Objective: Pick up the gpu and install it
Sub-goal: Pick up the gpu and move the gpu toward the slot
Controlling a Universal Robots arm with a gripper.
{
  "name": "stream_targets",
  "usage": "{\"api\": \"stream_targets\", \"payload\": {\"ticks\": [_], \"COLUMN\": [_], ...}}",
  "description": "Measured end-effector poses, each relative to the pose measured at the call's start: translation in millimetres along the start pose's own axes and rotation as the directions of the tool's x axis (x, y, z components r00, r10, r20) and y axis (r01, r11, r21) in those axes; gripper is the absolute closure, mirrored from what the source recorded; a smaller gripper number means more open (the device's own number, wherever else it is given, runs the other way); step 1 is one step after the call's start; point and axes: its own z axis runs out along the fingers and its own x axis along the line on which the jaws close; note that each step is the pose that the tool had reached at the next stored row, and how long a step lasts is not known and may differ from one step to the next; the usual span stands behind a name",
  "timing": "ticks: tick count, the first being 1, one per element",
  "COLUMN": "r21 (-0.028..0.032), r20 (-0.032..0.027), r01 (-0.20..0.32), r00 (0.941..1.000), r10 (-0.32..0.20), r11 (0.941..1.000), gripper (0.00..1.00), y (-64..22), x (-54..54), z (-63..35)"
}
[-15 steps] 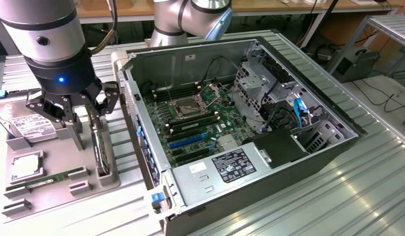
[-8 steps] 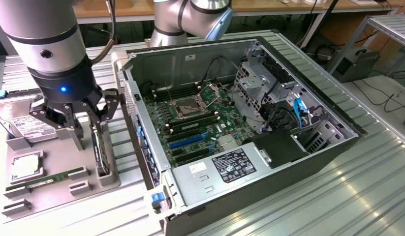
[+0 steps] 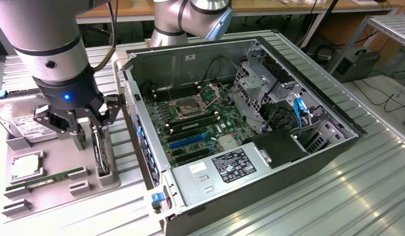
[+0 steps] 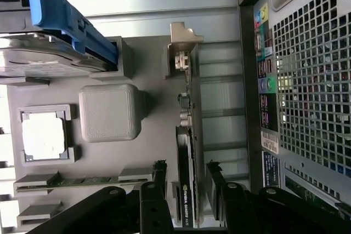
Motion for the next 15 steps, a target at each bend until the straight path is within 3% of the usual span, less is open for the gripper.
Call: {"api": "stream_targets", "payload": {"ticks": [6, 8, 12, 15], "r21": [-0.0008, -0.0049, -0.0155, -0.0197], "r20": [0.0015, 0.0012, 0.0005, 0.0003], "r01": [-0.001, -0.006, -0.019, -0.022], "r00": [1.0, 1.0, 0.9998, 0.9998], "r10": [0.001, 0.006, 0.019, 0.022], "r11": [1.0, 1.0, 0.9997, 0.9996], "gripper": [0.58, 0.58, 0.58, 0.58], "y": [-0.2, -0.4, -0.5, -0.5], "x": [0.4, 0.6, 0.8, 0.9], "z": [10.7, 17.6, 22.6, 25.3]}}
